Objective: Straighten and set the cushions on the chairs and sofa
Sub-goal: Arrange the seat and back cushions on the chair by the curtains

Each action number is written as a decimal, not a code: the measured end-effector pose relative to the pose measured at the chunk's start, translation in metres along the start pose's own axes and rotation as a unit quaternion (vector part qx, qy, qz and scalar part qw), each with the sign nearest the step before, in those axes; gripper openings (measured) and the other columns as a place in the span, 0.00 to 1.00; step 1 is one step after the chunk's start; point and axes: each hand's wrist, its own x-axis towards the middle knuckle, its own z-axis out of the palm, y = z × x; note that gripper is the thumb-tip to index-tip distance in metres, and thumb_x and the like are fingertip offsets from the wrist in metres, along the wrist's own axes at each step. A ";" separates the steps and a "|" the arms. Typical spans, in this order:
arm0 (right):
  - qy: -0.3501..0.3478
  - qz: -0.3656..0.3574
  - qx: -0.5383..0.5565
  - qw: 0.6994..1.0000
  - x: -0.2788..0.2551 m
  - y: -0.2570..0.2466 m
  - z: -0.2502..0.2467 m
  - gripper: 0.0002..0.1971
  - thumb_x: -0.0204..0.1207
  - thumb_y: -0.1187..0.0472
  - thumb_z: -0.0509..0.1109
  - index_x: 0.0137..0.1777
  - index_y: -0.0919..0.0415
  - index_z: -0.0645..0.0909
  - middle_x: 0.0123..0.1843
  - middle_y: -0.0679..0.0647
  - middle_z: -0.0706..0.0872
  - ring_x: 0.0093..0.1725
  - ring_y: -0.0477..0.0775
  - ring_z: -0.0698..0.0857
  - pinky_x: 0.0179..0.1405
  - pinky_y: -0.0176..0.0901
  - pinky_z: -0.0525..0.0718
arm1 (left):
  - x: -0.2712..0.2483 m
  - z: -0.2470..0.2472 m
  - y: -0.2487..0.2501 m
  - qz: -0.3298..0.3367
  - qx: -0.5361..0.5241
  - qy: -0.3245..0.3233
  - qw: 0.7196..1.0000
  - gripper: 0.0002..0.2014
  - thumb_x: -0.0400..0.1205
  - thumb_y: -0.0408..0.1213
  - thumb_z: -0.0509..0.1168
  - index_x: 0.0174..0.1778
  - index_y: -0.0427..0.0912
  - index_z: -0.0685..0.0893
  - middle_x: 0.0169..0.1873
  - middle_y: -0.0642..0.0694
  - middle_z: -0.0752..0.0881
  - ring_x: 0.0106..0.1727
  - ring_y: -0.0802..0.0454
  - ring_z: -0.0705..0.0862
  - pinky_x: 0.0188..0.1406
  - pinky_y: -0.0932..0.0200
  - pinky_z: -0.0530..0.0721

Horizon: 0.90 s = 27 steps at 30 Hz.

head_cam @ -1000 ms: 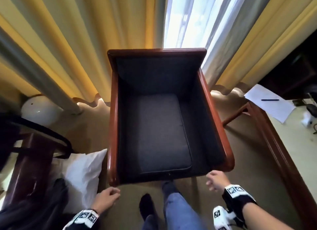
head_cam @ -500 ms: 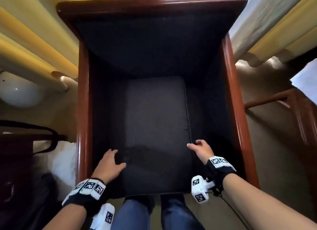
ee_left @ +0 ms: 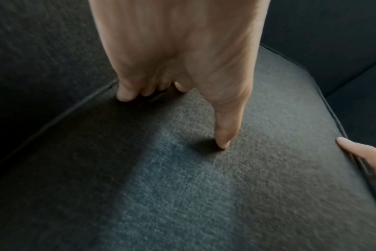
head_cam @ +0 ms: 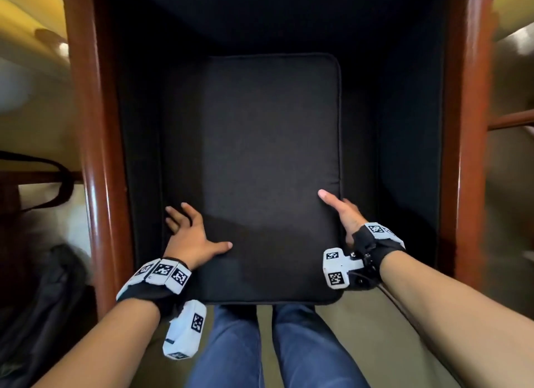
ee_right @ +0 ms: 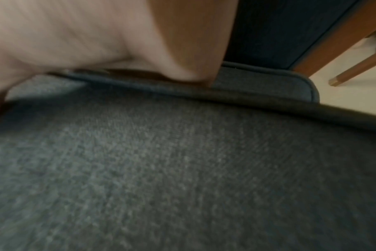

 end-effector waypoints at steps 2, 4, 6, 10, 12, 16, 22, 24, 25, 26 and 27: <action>-0.040 0.010 0.019 0.999 -0.003 -0.005 0.001 0.59 0.29 0.39 0.89 0.65 0.67 0.82 0.51 0.59 0.93 0.49 0.58 0.93 0.45 0.49 0.90 | 0.001 -0.004 -0.001 0.005 0.008 -0.010 1.000 0.66 0.72 0.61 0.73 0.81 0.32 0.30 0.78 0.22 0.27 0.83 0.27 0.34 0.81 0.39 0.56; -0.065 0.011 0.012 0.998 -0.008 -0.011 0.001 0.58 0.29 0.43 0.91 0.65 0.68 0.83 0.53 0.63 0.93 0.52 0.62 0.92 0.52 0.57 0.90 | 0.002 -0.010 -0.003 0.008 0.010 -0.021 1.000 0.66 0.72 0.61 0.73 0.82 0.32 0.30 0.78 0.22 0.27 0.83 0.27 0.34 0.81 0.39 0.55; -0.072 -0.002 -0.002 0.997 -0.014 -0.015 -0.001 0.58 0.30 0.49 0.92 0.67 0.68 0.81 0.55 0.64 0.92 0.53 0.64 0.92 0.54 0.61 0.90 | 0.002 -0.015 -0.005 0.013 0.003 -0.032 0.999 0.66 0.72 0.61 0.73 0.82 0.32 0.29 0.79 0.23 0.28 0.83 0.29 0.34 0.82 0.40 0.54; -0.060 -0.039 -0.033 0.997 -0.034 -0.015 -0.006 0.65 0.21 0.51 0.92 0.68 0.67 0.77 0.57 0.64 0.91 0.53 0.64 0.92 0.46 0.57 0.91 | -0.003 -0.021 -0.011 0.023 -0.019 -0.037 0.999 0.66 0.72 0.60 0.74 0.82 0.35 0.29 0.80 0.26 0.28 0.84 0.32 0.35 0.83 0.41 0.52; -0.044 -0.070 -0.043 0.996 -0.043 -0.017 -0.006 0.66 0.17 0.50 0.92 0.67 0.67 0.77 0.57 0.63 0.91 0.54 0.64 0.91 0.52 0.61 0.90 | -0.009 -0.025 -0.013 0.023 -0.028 -0.030 0.999 0.65 0.71 0.59 0.75 0.83 0.37 0.30 0.82 0.29 0.30 0.85 0.34 0.39 0.83 0.41 0.54; 0.001 -0.144 -0.079 0.986 -0.070 -0.026 0.000 0.61 0.15 0.47 0.91 0.60 0.63 0.80 0.55 0.60 0.91 0.54 0.62 0.91 0.58 0.63 0.88 | -0.032 -0.040 -0.009 0.019 -0.042 -0.011 0.999 0.58 0.74 0.55 0.75 0.86 0.41 0.39 0.86 0.34 0.42 0.85 0.36 0.56 0.82 0.46 0.61; 0.052 -0.202 -0.207 0.956 -0.139 -0.050 0.019 0.48 0.39 0.53 0.91 0.63 0.59 0.76 0.60 0.56 0.87 0.60 0.60 0.86 0.63 0.60 0.85 | -0.093 -0.082 0.024 0.180 -0.093 0.110 0.973 0.41 0.77 0.45 0.74 0.83 0.39 0.63 0.82 0.40 0.67 0.82 0.46 0.66 0.82 0.55 0.61; 0.063 -0.221 -0.263 0.937 -0.161 -0.064 0.022 0.41 0.50 0.56 0.90 0.62 0.61 0.73 0.61 0.59 0.85 0.62 0.63 0.84 0.64 0.59 0.84 | -0.120 -0.104 0.040 0.246 -0.054 0.193 0.948 0.41 0.76 0.45 0.74 0.83 0.41 0.63 0.83 0.40 0.64 0.84 0.45 0.62 0.82 0.52 0.60; 0.067 -0.231 -0.292 0.925 -0.173 -0.071 0.022 0.38 0.53 0.56 0.89 0.60 0.62 0.73 0.60 0.60 0.85 0.62 0.65 0.84 0.62 0.57 0.84 | -0.135 -0.115 0.049 0.276 -0.017 0.235 0.932 0.41 0.76 0.46 0.74 0.83 0.42 0.63 0.84 0.41 0.61 0.84 0.43 0.59 0.82 0.48 0.61; 0.073 -0.241 -0.324 0.912 -0.184 -0.079 0.021 0.35 0.56 0.56 0.89 0.57 0.61 0.71 0.60 0.61 0.85 0.61 0.66 0.84 0.59 0.53 0.83 | -0.149 -0.126 0.058 0.311 0.028 0.275 0.909 0.42 0.74 0.47 0.75 0.83 0.43 0.63 0.84 0.41 0.58 0.84 0.42 0.58 0.80 0.44 0.64; 0.079 -0.249 -0.360 0.896 -0.195 -0.088 0.020 0.33 0.58 0.55 0.88 0.54 0.61 0.70 0.59 0.62 0.85 0.60 0.67 0.84 0.55 0.50 0.82 | -0.163 -0.137 0.067 0.344 0.075 0.311 0.883 0.43 0.73 0.48 0.76 0.82 0.44 0.64 0.85 0.41 0.57 0.84 0.40 0.57 0.77 0.41 0.67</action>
